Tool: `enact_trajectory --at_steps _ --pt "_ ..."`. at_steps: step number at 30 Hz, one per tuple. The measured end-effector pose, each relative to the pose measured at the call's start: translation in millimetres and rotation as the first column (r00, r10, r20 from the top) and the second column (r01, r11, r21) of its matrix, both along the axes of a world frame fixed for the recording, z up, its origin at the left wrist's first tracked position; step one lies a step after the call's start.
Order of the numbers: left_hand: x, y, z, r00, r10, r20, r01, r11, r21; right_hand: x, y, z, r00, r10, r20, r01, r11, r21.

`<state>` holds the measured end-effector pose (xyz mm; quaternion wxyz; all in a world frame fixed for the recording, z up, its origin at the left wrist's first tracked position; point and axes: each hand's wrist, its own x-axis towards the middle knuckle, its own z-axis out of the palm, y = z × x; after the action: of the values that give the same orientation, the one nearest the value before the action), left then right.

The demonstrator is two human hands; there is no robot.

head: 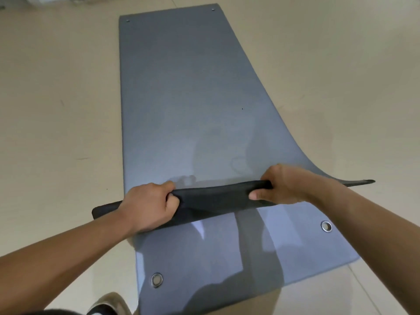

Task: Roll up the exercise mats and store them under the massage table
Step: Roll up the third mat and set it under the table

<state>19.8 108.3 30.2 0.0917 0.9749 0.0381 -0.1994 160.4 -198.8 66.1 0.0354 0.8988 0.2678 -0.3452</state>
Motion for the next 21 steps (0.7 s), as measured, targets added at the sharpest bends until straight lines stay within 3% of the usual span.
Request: enact_trajectory --at_steps 5,10,12,14,17,19,21 --pt "9.6 13.5 12.6 0.970 0.098 -0.221 -0.146 0.967 -0.209 17.2 14.4 24.0 0.988 -0.014 -0.157 0.008 0.999 -0.044" --pt "9.9 32.1 7.4 0.855 0.121 -0.504 -0.303 0.906 -0.297 7.5 28.3 5.5 0.907 -0.128 -0.402 0.078 0.987 -0.139" --pt "13.8 34.3 -3.9 0.848 0.115 -0.517 -0.282 0.924 -0.257 2.5 34.6 -7.3 0.948 -0.071 -0.309 0.036 0.992 -0.120" --pt "19.2 37.6 -20.2 0.886 0.114 -0.449 -0.218 0.958 -0.188 -2.4 44.0 -8.3 0.998 0.000 -0.062 -0.005 0.996 -0.085" --pt "30.0 51.0 -37.7 0.924 0.162 -0.346 -0.227 0.962 -0.155 -20.9 69.2 7.7 0.942 0.135 0.306 -0.122 0.991 -0.060" --pt "38.2 61.7 -42.2 0.925 0.179 -0.334 -0.246 0.954 -0.171 -45.4 89.4 9.1 0.901 0.244 0.359 -0.225 0.970 -0.095" --pt "43.9 70.6 -46.6 0.913 0.199 -0.356 -0.282 0.938 -0.200 -71.6 100.2 -1.6 0.930 0.290 0.228 -0.255 0.952 -0.171"
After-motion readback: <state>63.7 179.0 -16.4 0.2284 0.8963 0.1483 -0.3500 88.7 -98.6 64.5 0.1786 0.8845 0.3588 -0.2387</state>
